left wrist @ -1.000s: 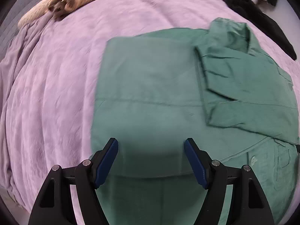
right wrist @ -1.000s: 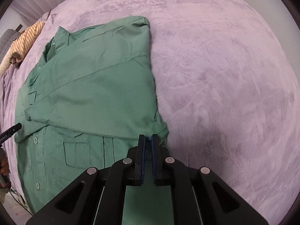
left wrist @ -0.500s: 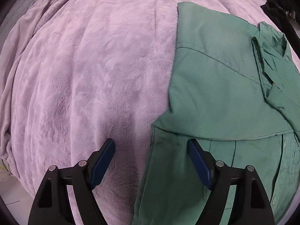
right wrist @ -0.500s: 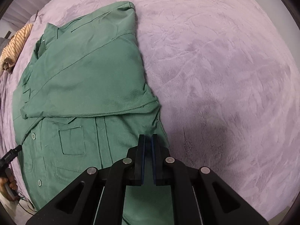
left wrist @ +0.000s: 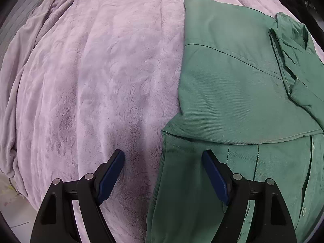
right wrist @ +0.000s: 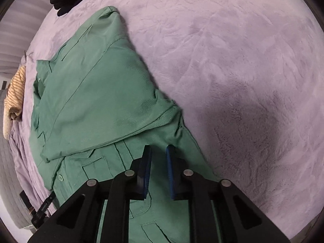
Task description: Fold large clothes
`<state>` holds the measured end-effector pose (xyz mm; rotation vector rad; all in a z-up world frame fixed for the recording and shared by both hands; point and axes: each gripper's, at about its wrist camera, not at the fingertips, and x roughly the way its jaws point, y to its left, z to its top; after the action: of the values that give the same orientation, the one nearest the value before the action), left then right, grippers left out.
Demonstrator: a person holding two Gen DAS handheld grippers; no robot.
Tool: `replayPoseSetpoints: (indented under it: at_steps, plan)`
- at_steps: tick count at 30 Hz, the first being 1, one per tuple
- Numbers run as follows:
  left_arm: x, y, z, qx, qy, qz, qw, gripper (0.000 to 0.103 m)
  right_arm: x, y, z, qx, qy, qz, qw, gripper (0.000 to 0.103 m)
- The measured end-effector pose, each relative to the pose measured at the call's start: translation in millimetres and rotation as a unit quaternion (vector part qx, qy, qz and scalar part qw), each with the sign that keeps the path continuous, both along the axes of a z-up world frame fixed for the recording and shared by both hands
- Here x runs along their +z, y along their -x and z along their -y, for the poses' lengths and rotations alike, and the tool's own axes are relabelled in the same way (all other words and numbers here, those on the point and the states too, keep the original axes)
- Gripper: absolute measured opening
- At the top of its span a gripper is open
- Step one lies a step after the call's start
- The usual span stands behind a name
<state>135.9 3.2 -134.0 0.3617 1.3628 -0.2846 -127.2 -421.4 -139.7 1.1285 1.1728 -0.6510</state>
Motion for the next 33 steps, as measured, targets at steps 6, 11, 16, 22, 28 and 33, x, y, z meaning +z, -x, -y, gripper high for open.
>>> replayPoseSetpoints:
  at_steps: [6, 11, 16, 22, 28, 33]
  plan:
    - [4.2, 1.2, 0.3, -0.003, -0.007, -0.002, 1.0000, 0.081, 26.1, 8.6, -11.8, 0.037, 0.023, -0.007, 0.999, 0.023]
    - [17.0, 9.6, 4.4, -0.010, -0.006, -0.004, 0.9999, 0.081, 47.2, 6.4, -30.6, 0.061, 0.030, 0.004, 0.998, 0.050]
    - [35.3, 22.7, 8.3, -0.024, 0.001, -0.002, 0.9997, 0.081, 63.6, -8.0, -55.0, 0.087, 0.031, 0.015, 0.996, 0.059]
    - [58.3, 38.8, 9.4, -0.049, 0.006, -0.001, 0.9988, 0.081, 82.4, -17.0, -72.9, 0.112, 0.039, 0.027, 0.993, 0.066]
    - [64.4, 44.7, 8.5, -0.051, 0.006, -0.005, 0.9987, 0.081, 91.6, -22.4, -79.7, 0.118, 0.047, 0.030, 0.992, 0.067]
    - [69.2, 50.1, 10.2, -0.061, 0.009, -0.004, 0.9981, 0.103, 97.0, -20.7, -81.2, 0.118, 0.057, 0.027, 0.991, 0.074]
